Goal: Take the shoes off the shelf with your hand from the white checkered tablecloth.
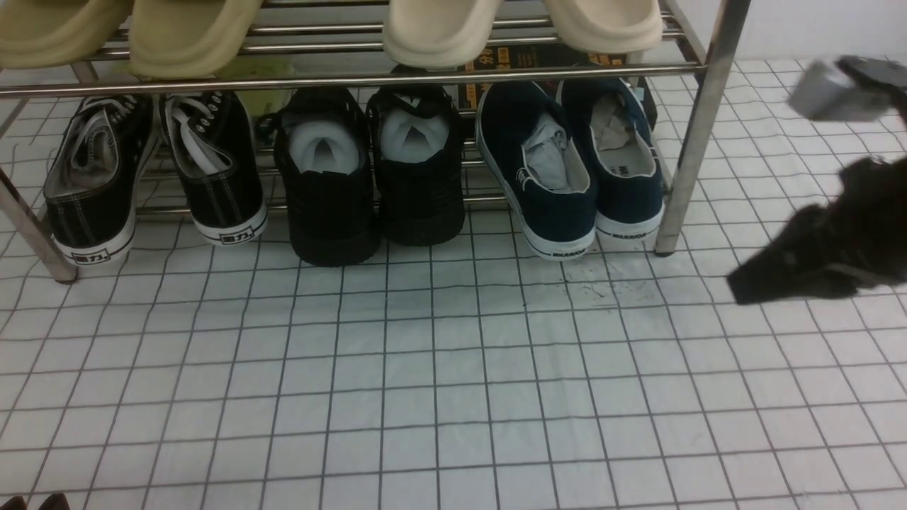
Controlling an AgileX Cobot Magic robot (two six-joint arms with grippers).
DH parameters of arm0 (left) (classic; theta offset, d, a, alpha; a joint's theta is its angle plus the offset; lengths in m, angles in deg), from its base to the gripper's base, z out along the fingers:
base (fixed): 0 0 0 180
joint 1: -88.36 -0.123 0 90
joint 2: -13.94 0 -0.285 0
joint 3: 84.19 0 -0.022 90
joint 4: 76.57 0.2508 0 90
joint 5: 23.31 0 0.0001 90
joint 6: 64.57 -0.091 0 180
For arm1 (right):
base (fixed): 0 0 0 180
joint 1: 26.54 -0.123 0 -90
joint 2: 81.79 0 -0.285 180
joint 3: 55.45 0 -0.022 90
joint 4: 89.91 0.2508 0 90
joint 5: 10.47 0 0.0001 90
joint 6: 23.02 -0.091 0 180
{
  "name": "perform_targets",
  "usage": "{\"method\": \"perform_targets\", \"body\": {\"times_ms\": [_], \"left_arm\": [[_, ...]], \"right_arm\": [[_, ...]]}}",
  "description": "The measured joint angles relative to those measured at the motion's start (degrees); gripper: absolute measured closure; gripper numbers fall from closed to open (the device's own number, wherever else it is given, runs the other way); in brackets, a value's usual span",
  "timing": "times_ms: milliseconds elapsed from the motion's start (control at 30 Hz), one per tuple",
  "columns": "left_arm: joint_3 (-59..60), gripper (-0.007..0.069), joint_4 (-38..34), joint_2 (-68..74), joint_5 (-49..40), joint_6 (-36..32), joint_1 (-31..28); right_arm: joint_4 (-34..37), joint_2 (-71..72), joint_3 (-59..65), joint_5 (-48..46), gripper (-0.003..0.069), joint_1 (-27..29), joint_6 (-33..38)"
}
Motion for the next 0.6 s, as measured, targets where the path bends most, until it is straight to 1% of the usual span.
{"method": "perform_targets", "body": {"times_ms": [33,67,133,167,200,233,267,300,333,467,533,600], "left_arm": [[0.0,0.0382,0.0,0.0,0.0,0.0,0.0],[0.0,0.0382,0.0,0.0,0.0,0.0,0.0],[0.0,0.0382,0.0,0.0,0.0,0.0,0.0],[0.0,0.0382,0.0,0.0,0.0,0.0,0.0],[0.0,0.0382,0.0,0.0,0.0,0.0,0.0],[0.0,0.0382,0.0,0.0,0.0,0.0,0.0],[0.0,0.0382,0.0,0.0,0.0,0.0,0.0],[0.0,0.0382,0.0,0.0,0.0,0.0,0.0],[0.0,0.0382,0.0,0.0,0.0,0.0,0.0],[0.0,0.0382,0.0,0.0,0.0,0.0,0.0],[0.0,0.0382,0.0,0.0,0.0,0.0,0.0],[0.0,0.0382,0.0,0.0,0.0,0.0,0.0]], "right_arm": [[-2.3,-2.3,-3.0,0.7,0.0488,-3.2,-2.2],[-4.5,-4.2,-5.1,1.1,0.0475,-5.2,-3.7],[-10.6,-9.0,-10.8,1.7,0.0434,-9.7,-9.6],[-11.3,-9.5,-10.8,1.7,0.0429,-9.7,-10.2],[-16.4,-13.2,-16.3,2.0,0.0386,-12.7,-15.9],[-19.7,-15.5,-19.3,2.2,0.0356,-14.0,-18.8],[-20.3,-15.9,-19.9,2.2,0.0350,-14.3,-18.8],[-25.5,-19.9,-24.4,2.3,0.0300,-15.9,-23.2],[-27.9,-22.0,-27.0,2.4,0.0269,-16.7,-25.2],[-32.1,-29.1,-35.3,2.5,0.0175,-17.9,-28.4],[-32.7,-32.3,-38.9,2.7,0.0150,-17.9,-29.3],[-33.6,-35.2,-41.5,3.1,0.0140,-17.9,-30.3]]}}
